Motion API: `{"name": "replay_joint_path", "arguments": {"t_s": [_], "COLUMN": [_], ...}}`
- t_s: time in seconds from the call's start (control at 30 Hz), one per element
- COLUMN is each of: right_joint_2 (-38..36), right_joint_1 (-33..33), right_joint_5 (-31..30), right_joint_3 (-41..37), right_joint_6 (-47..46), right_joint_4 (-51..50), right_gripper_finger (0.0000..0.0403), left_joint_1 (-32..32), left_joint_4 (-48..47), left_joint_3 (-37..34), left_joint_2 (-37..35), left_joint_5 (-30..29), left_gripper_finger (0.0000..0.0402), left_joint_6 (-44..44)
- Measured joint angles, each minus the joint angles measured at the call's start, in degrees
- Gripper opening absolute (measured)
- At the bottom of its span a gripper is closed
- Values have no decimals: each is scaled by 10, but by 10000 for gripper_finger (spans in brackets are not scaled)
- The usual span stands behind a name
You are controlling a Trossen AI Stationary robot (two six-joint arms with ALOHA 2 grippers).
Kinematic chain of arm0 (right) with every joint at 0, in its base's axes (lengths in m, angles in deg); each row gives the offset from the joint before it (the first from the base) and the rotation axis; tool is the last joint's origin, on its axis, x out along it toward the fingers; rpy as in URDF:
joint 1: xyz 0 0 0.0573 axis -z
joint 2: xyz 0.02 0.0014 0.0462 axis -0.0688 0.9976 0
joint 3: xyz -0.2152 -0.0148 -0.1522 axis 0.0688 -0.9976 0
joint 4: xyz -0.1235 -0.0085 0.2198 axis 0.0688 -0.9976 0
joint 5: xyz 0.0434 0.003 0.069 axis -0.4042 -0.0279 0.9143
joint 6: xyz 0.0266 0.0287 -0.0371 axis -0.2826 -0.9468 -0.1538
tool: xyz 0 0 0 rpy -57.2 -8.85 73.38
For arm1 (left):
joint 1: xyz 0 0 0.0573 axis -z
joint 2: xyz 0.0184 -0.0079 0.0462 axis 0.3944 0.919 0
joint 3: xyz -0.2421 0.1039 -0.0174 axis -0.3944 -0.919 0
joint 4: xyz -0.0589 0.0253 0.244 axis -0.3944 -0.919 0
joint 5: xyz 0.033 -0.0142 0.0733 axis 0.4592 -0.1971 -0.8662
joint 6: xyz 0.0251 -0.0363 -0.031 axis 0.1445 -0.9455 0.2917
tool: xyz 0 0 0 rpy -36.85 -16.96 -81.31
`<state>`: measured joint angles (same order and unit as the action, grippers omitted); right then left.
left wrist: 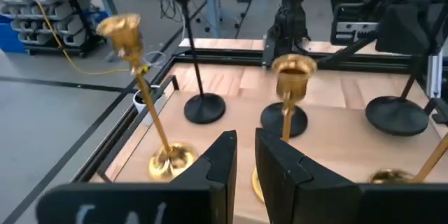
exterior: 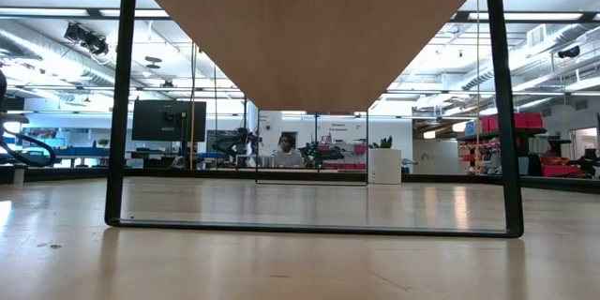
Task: Pick & Place candle stick holders
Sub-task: Put the black candle holder on the shelf
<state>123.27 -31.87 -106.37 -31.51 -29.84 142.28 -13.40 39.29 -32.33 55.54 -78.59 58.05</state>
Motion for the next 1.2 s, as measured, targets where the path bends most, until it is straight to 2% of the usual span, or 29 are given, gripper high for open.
{"name": "replay_joint_path", "arguments": {"t_s": [0.2,0.43,0.77,1.07,1.2], "right_joint_2": [26,52,53,54,54], "right_joint_1": [6,23,24,24,23], "right_joint_5": [-3,22,22,21,21], "right_joint_3": [0,0,0,0,0], "right_joint_6": [12,14,2,-1,1], "right_joint_4": [18,55,46,28,22], "right_gripper_finger": [0,0,1,65,81], "left_joint_1": [0,0,0,0,0], "left_joint_4": [74,150,151,150,150], "left_joint_3": [-118,-209,-215,-215,-215], "left_joint_2": [-66,-92,-91,-91,-90], "left_joint_5": [-32,-42,-42,-42,-42], "left_gripper_finger": [55,55,55,55,55], "left_joint_6": [-19,-31,-31,-30,-30]}}
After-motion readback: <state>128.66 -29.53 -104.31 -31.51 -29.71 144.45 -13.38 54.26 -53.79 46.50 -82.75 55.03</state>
